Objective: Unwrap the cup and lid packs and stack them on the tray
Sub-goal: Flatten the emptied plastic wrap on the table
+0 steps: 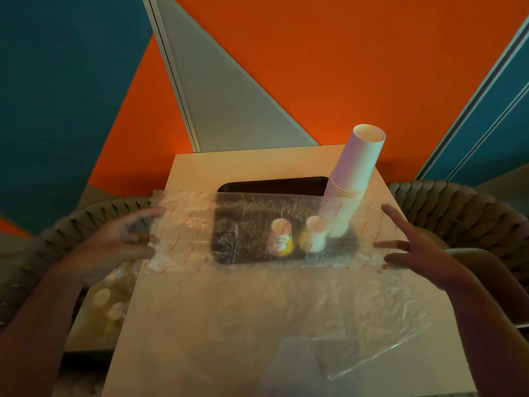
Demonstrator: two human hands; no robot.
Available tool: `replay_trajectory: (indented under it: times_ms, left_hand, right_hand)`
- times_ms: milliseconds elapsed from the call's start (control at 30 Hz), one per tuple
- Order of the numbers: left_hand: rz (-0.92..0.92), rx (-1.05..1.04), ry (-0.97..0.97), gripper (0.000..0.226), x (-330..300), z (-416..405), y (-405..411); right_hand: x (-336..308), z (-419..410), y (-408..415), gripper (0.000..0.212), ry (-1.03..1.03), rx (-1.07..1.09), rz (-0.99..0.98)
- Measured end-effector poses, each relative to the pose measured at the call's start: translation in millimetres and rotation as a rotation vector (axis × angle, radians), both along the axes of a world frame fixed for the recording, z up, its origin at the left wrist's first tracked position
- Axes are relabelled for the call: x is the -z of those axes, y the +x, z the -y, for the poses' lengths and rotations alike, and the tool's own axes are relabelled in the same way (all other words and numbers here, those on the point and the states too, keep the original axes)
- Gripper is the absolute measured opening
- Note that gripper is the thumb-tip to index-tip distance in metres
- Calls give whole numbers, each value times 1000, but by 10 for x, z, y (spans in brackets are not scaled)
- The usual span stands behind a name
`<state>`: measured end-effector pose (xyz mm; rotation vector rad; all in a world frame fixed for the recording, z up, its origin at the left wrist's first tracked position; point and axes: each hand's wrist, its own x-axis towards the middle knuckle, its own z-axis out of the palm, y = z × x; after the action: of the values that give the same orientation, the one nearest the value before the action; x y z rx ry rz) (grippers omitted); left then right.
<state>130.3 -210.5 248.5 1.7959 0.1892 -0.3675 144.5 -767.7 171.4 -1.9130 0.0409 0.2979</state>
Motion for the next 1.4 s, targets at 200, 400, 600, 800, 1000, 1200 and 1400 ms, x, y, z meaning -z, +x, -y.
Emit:
replay_trajectory:
  times_ms: [200, 400, 600, 800, 1000, 1200, 1400]
  left_hand:
    - [-31, 17, -12, 74, 11, 23, -30]
    - [-78, 71, 34, 91, 2, 13, -35]
    - [-104, 156, 101, 101, 46, -1, -27]
    - [-138, 302, 459, 81, 223, 60, 86]
    - [100, 287, 773, 84, 337, 497, 446]
    - [222, 250, 1048, 89, 50, 1009, 677]
    - [368, 386, 678, 103, -153, 1401, 903]
  right_hand:
    - [-55, -89, -28, 89, 98, 177, 57]
    - [-58, -75, -40, 106, -9, 132, 107]
    - [-104, -155, -33, 63, 83, 154, 90]
    - [-232, -442, -10, 78, -196, -40, 162]
    - [-541, -906, 129, 84, -312, -285, 292]
    - [-1135, -1163, 240, 90, -234, -383, 445]
    - [-1751, -1299, 355, 97, -164, -468, 501]
